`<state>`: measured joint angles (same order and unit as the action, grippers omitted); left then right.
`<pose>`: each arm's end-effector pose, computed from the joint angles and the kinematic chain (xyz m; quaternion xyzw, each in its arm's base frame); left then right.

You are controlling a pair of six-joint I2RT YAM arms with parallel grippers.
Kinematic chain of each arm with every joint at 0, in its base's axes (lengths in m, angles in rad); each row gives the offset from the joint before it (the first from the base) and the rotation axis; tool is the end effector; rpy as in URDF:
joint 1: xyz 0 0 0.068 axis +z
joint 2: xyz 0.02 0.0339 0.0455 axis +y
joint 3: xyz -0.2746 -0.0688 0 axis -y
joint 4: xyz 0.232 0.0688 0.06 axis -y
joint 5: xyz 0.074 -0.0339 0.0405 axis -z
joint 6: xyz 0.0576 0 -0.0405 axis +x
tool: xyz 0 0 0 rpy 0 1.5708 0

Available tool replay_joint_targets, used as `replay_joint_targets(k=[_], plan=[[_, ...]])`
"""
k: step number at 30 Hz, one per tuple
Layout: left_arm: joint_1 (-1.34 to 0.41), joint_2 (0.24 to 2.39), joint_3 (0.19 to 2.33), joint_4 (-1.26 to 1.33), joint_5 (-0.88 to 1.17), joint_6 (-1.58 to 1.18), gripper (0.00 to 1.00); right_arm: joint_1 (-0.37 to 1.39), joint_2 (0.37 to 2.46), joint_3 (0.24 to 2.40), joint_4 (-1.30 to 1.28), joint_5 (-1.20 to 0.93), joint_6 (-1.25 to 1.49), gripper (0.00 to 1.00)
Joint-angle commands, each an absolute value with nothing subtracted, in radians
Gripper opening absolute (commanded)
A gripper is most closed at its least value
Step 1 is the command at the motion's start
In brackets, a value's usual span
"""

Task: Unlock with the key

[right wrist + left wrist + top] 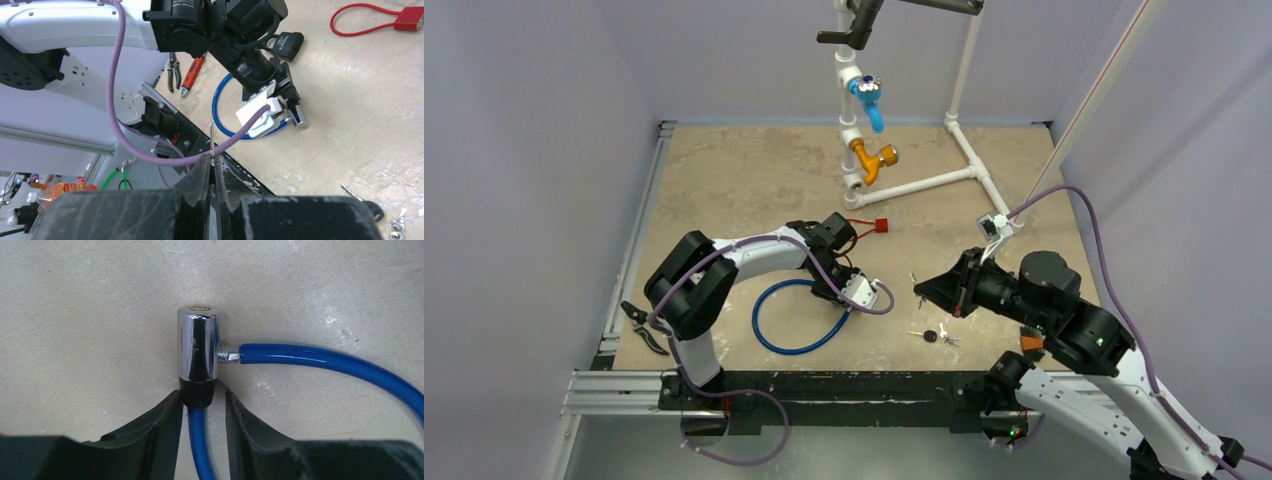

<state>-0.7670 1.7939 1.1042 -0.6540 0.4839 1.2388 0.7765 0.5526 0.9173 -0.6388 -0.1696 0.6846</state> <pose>0.2162 -0.2456 0.1582 0.8278 0.4959 -0.2057 0.1626 0.0699 0.0823 0.3610 -0.0876 0.7910 0.4518 0.4031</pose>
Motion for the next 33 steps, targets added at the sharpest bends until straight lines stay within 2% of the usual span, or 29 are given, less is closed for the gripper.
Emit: replay_joint_targets(k=[1, 4, 5, 7, 8, 14, 23, 29, 33], plan=[[-0.774, 1.790, 1.102, -0.709, 0.517, 1.327, 0.33, 0.770, 0.571, 0.976, -0.676, -0.132, 0.650, 0.00], [-0.792, 1.789, 1.078, -0.704, 0.491, 1.355, 0.34, 0.771, 0.588, 0.998, -0.692, -0.130, 0.639, 0.00], [-0.800, 1.793, 1.074, -0.698, 0.477, 1.355, 0.32, 0.770, 0.592, 1.006, -0.697, -0.129, 0.635, 0.00], [-0.811, 1.802, 1.082, -0.680, 0.458, 1.327, 0.04, 0.770, 0.600, 1.016, -0.703, -0.121, 0.627, 0.00], [-0.812, 1.800, 1.094, -0.675, 0.462, 1.291, 0.00, 0.770, 0.605, 1.020, -0.704, -0.118, 0.624, 0.00], [-0.813, 1.651, 1.175, -0.679, 0.494, 1.120, 0.00, 0.770, 0.677, 1.107, -0.719, -0.133, 0.587, 0.00], [-0.845, 1.185, 1.152, -0.704, 0.477, 0.975, 0.00, 0.771, 0.812, 1.299, -0.775, -0.255, 0.542, 0.00], [-0.882, 0.865, 1.034, -0.696, 0.371, 1.056, 0.00, 0.772, 0.961, 1.393, -0.835, -0.423, 0.503, 0.00], [-0.884, 0.726, 0.999, -0.734, 0.302, 1.113, 0.00, 0.772, 1.045, 1.492, -0.905, -0.518, 0.466, 0.00]])
